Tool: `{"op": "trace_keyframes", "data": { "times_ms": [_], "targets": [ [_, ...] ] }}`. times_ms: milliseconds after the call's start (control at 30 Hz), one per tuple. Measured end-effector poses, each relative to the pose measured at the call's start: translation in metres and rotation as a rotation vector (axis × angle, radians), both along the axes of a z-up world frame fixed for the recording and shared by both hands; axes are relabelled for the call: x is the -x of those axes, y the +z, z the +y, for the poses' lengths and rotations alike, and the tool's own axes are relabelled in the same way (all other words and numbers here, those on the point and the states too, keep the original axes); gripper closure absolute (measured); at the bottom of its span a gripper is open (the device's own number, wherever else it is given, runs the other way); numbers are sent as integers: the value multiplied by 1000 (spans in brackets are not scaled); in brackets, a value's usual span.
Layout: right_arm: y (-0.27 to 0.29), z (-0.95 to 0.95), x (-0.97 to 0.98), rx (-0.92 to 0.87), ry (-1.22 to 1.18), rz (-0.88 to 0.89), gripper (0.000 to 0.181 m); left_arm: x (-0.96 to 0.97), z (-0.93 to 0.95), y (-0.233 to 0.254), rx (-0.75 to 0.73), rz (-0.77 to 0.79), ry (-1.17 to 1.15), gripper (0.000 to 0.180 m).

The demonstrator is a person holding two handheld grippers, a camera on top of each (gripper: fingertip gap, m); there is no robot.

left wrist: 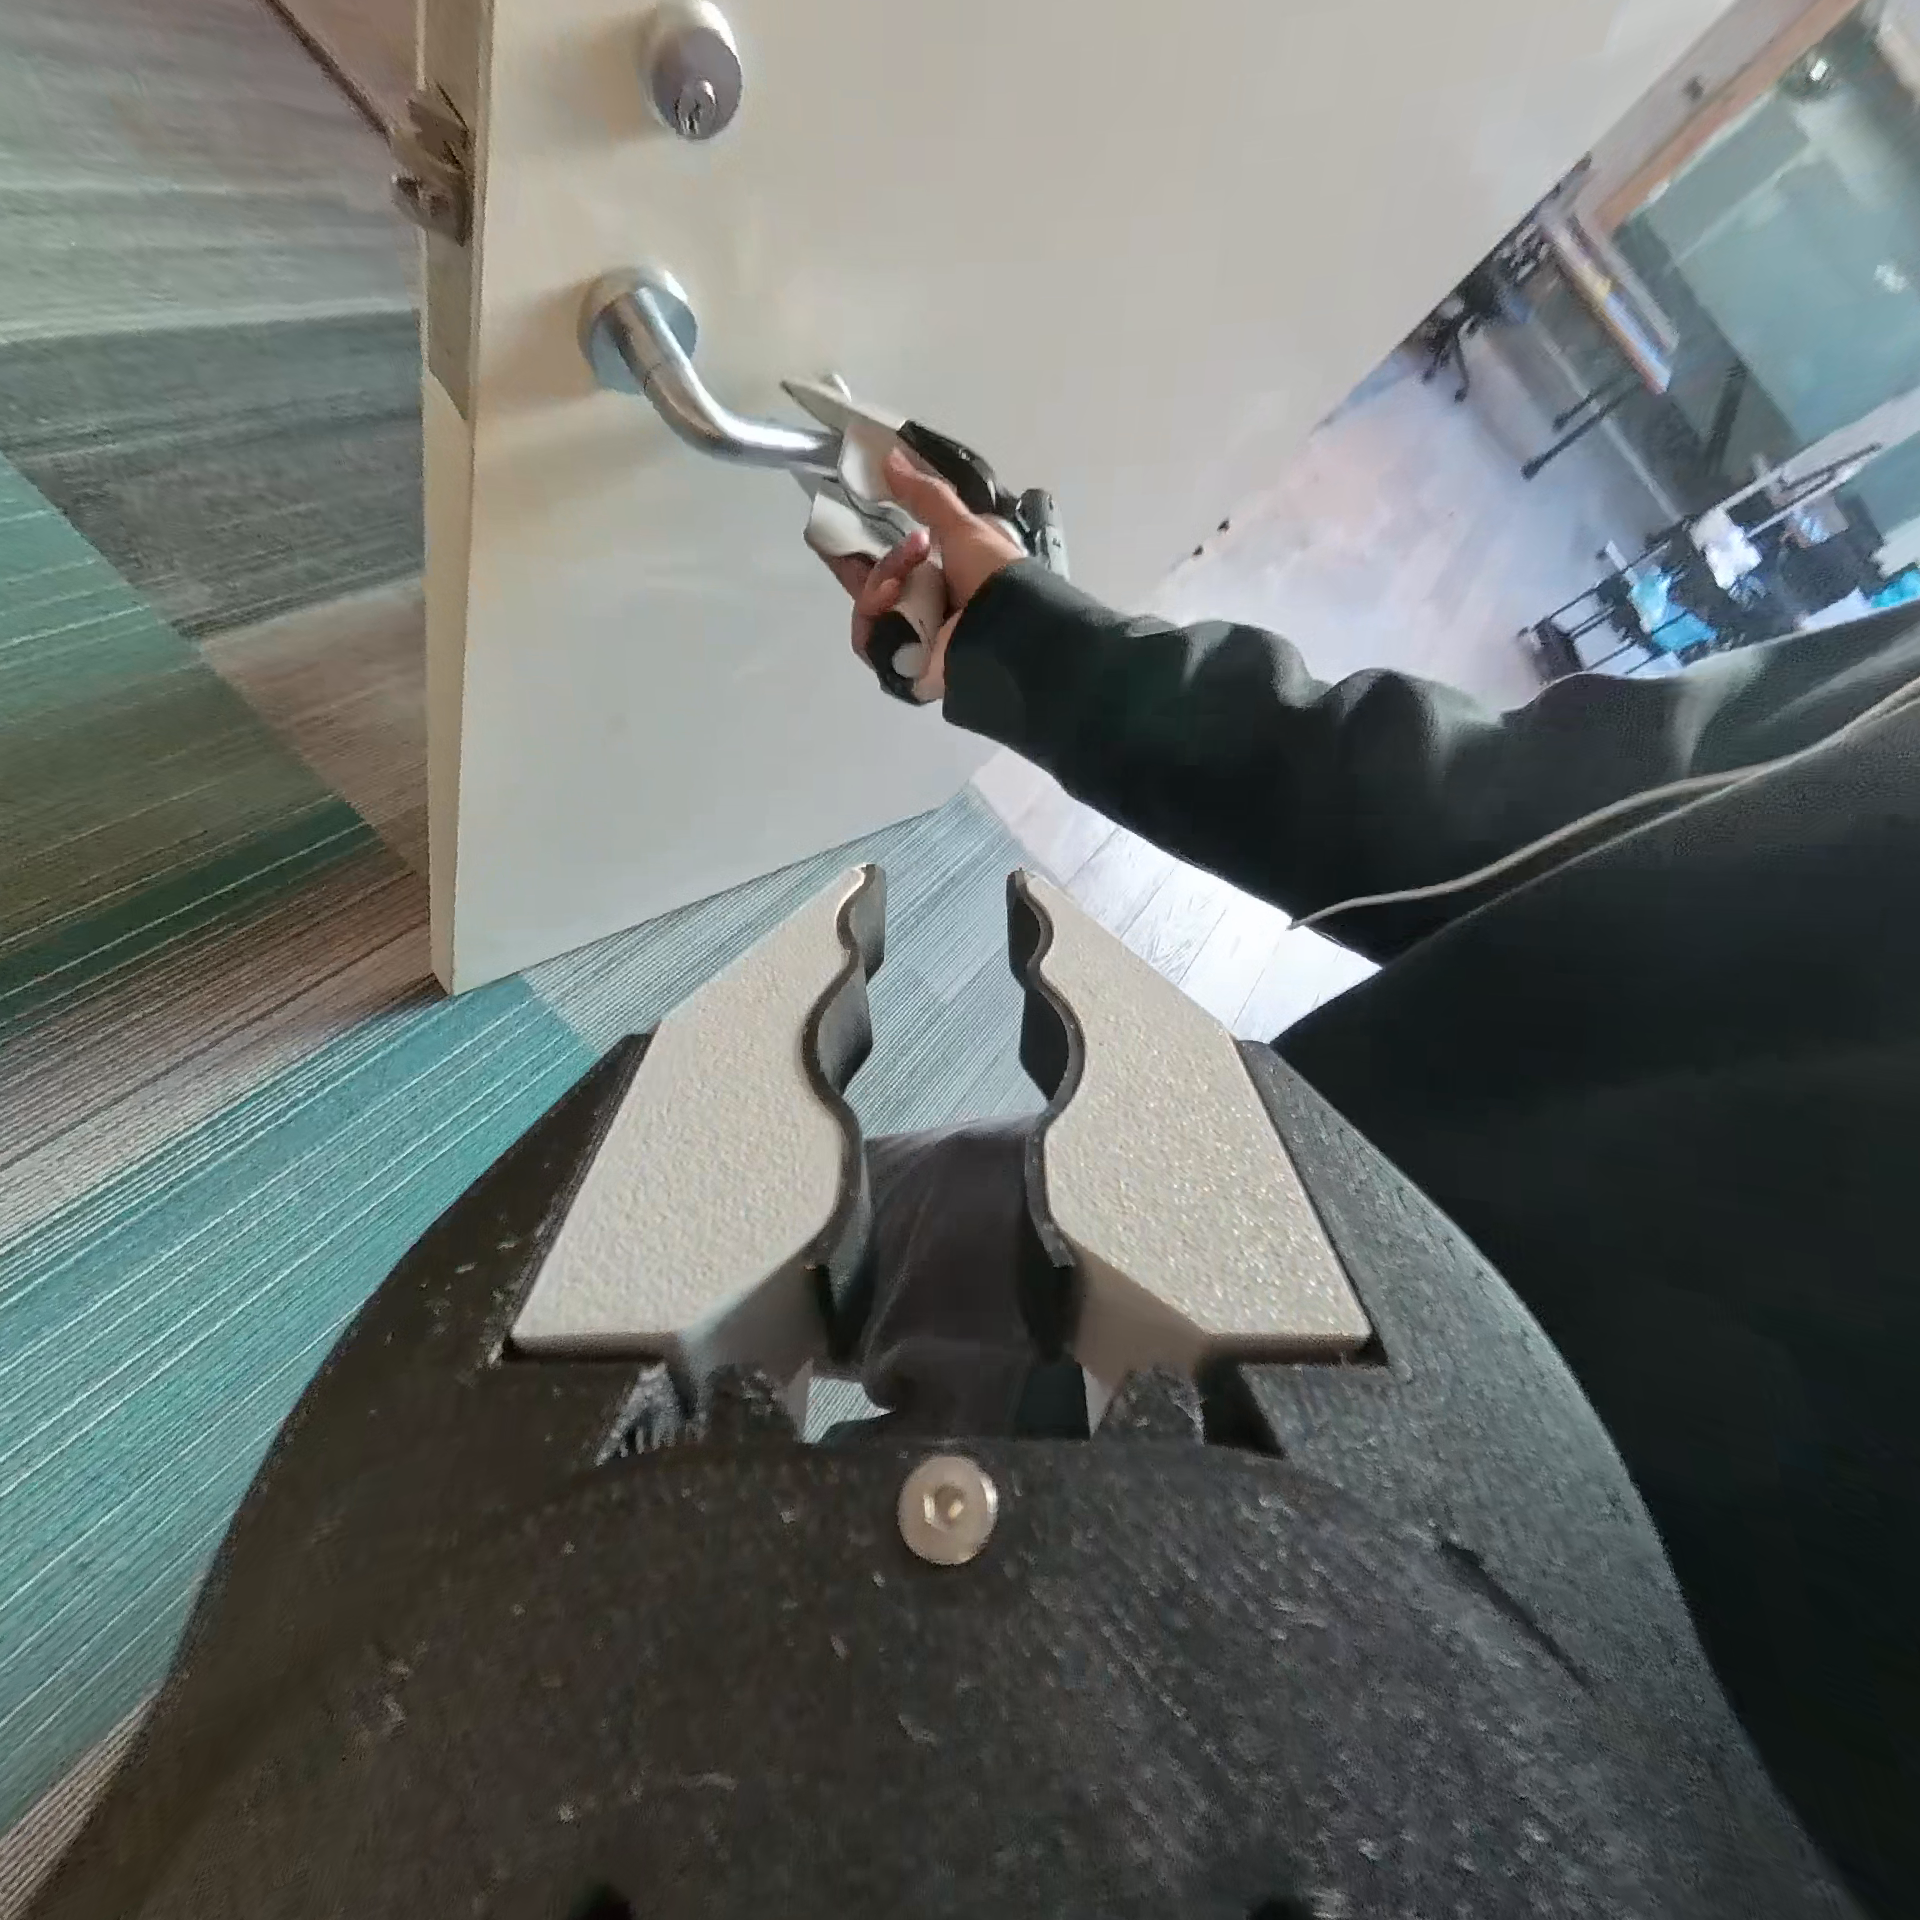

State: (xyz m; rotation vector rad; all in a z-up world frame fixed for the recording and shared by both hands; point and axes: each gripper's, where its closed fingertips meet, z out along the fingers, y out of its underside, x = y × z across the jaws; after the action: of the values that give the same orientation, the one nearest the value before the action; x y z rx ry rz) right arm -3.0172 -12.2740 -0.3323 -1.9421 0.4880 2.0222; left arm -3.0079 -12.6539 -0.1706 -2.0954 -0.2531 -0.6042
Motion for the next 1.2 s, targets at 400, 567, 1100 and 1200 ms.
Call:
{"op": "trace_keyframes", "data": {
  "times_ms": [400,567,1100,1200],
  "targets": [
    [21,4,9,-111,53,-146,162,-22,23,-2,3,72,-118,156],
    [19,4,11,-155,71,-155,162,-20,21,-7,10,28,-98,156],
    [20,6,7,-146,26,-234,165,-12,23,-6,25,17,-93,155],
    [19,5,6,-165,37,-191,165,-12,22,-7,36,18,-94,155]
  ]
}}
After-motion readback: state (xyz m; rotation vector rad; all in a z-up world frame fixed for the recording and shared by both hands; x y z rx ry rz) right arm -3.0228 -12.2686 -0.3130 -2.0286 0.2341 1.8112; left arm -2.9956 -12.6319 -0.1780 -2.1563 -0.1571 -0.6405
